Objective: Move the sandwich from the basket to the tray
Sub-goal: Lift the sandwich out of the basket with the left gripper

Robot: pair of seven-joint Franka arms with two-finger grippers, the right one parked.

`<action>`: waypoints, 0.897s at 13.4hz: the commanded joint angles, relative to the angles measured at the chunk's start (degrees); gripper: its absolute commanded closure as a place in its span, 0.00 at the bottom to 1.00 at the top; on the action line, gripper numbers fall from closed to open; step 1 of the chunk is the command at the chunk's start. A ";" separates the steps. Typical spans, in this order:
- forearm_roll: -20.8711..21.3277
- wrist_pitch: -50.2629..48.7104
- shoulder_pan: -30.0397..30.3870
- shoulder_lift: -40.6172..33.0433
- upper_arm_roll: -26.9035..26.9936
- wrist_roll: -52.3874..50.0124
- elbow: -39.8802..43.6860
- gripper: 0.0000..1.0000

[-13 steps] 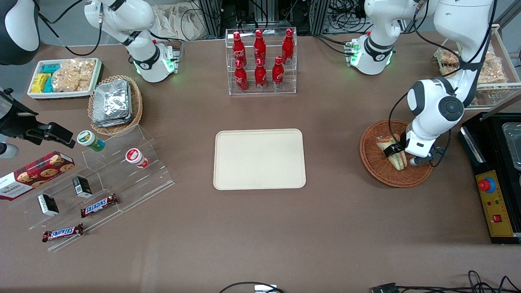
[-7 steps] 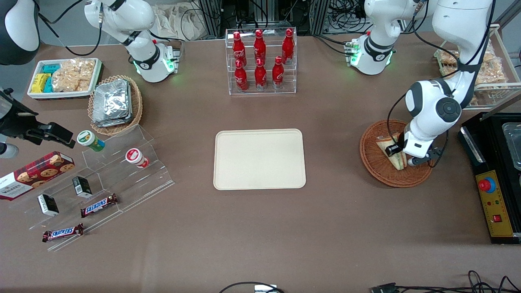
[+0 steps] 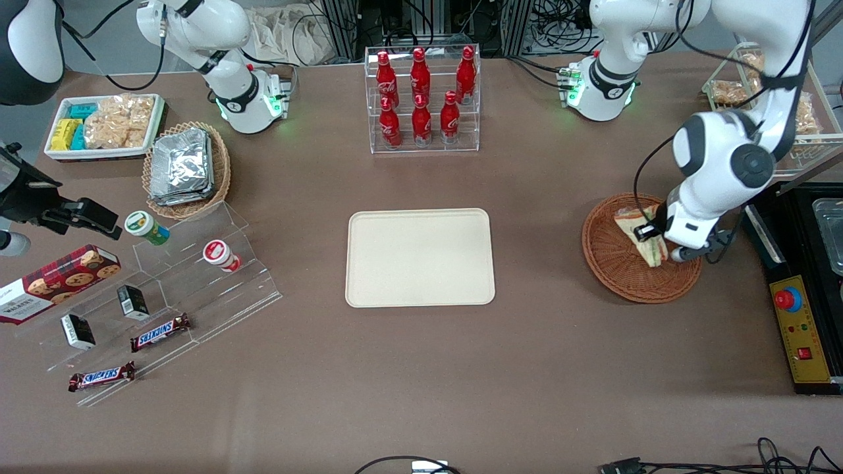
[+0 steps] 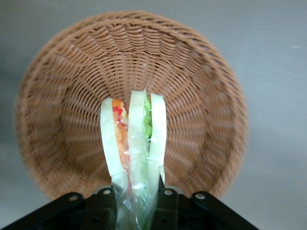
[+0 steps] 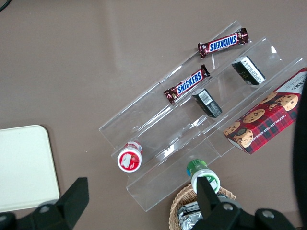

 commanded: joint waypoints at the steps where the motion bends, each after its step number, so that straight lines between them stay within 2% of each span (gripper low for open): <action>1: -0.20 -16.58 -0.71 -4.44 -0.10 -0.52 10.34 1.00; 4: 0.07 -34.80 -1.93 -2.51 -0.19 -0.17 27.05 1.00; 7: 0.07 -42.91 -2.46 -1.02 -3.33 -0.52 37.09 1.00; 10: -0.11 -43.90 -2.46 -0.31 -11.14 -1.05 39.31 1.00; 12: 0.41 -42.85 -2.55 2.31 -19.56 -4.62 40.80 1.00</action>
